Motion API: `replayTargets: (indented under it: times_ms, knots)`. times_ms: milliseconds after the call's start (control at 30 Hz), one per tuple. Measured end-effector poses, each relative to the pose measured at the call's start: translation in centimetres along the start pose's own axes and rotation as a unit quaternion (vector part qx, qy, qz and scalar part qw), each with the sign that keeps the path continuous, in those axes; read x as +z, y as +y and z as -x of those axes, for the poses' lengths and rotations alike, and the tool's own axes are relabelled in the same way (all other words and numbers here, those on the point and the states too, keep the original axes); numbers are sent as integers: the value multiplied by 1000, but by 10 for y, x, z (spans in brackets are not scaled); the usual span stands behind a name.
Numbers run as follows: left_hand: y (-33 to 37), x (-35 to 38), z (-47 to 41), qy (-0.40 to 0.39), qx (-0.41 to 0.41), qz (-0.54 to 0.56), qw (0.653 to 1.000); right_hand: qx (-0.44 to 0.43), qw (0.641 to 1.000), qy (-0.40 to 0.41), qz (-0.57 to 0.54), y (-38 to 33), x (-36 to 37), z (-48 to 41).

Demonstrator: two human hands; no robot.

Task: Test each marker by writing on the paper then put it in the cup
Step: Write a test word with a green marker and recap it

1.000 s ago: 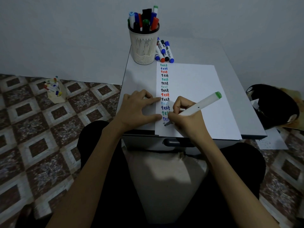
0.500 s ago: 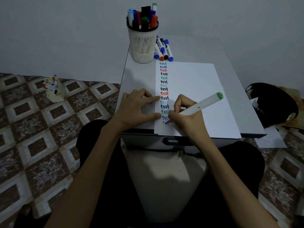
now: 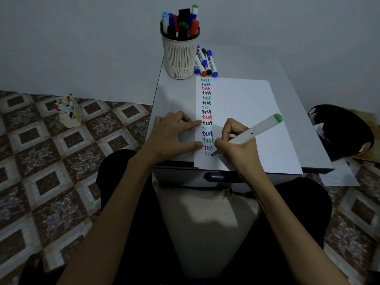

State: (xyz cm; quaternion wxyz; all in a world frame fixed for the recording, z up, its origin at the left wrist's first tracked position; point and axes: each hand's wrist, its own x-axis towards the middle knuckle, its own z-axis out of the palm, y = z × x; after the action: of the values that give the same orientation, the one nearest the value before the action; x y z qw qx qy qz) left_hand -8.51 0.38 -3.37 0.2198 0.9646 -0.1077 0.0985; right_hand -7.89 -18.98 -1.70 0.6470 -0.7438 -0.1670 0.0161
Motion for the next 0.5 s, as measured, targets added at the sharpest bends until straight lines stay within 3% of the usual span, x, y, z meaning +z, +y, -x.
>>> replayTargets:
  times_ms: [167,500]
  knots:
    - [0,1,0,4,1,-1,1000,3,999,44,1,1,0,0]
    - [0,0,0,2,0,7,1000,-23,999,30,-9,-1,1,2]
